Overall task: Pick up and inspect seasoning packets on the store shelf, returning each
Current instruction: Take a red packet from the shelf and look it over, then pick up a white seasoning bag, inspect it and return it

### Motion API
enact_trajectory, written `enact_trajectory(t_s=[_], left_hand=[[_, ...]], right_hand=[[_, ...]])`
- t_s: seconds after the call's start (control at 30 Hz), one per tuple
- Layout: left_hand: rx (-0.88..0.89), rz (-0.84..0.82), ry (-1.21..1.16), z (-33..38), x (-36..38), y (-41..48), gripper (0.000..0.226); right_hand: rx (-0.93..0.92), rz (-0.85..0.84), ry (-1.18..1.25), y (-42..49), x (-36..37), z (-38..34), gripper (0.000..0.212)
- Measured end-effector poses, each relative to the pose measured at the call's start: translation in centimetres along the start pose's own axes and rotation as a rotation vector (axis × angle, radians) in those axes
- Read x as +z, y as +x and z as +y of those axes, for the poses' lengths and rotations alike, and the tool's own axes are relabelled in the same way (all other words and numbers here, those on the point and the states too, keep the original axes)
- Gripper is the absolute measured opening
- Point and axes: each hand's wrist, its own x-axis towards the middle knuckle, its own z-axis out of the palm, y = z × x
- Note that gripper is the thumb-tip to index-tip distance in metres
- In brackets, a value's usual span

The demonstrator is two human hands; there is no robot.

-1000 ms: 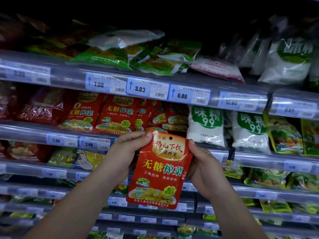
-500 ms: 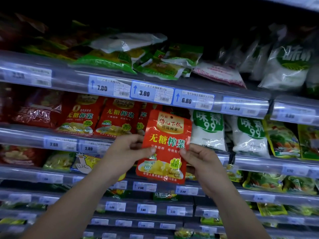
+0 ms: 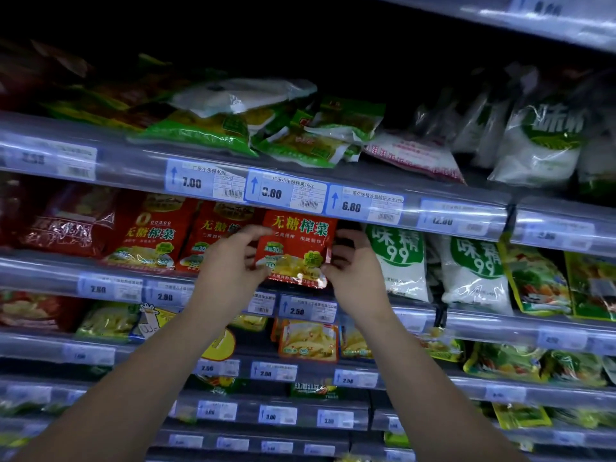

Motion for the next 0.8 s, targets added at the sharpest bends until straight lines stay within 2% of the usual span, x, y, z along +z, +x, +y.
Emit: enact_trajectory(t_s=[0.2,0.37,0.47,0.53,0.7,0.8], left_hand=[[0.031,0.016,0.147,-1.1,1.0,1.2,0.045],[0.005,0.039,0.160,-1.7,1.0,0.8,0.040],[0.021,0.045,0.180,-1.6,0.8,0.5,0.036],[0.030,0.051,0.206,-0.9,0.8,0.2,0.033],[0.129,0.057,0.134,3.4,3.8,-0.1,0.038],[0.130,-0.053,0.033,6.3,7.4,0.4,0.054]], right_hand=[[-0.023,0.029,-0.147,1.5,1.1,1.0,0.057],[0.007,-0.091,-0.417,0.3,0.8,-0.2,0.041],[0.009,-0.136,-0.413,-1.2,-0.3,-0.8,0.041],[-0.009,-0.087,-0.308,-2.5,-2.1,-0.9,0.037],[-0.060,0.270,-0.279,-4.0,-8.7,0.7,0.024],[0.004,0.255,-0.423,-3.3,-10.6,2.0,0.032]])
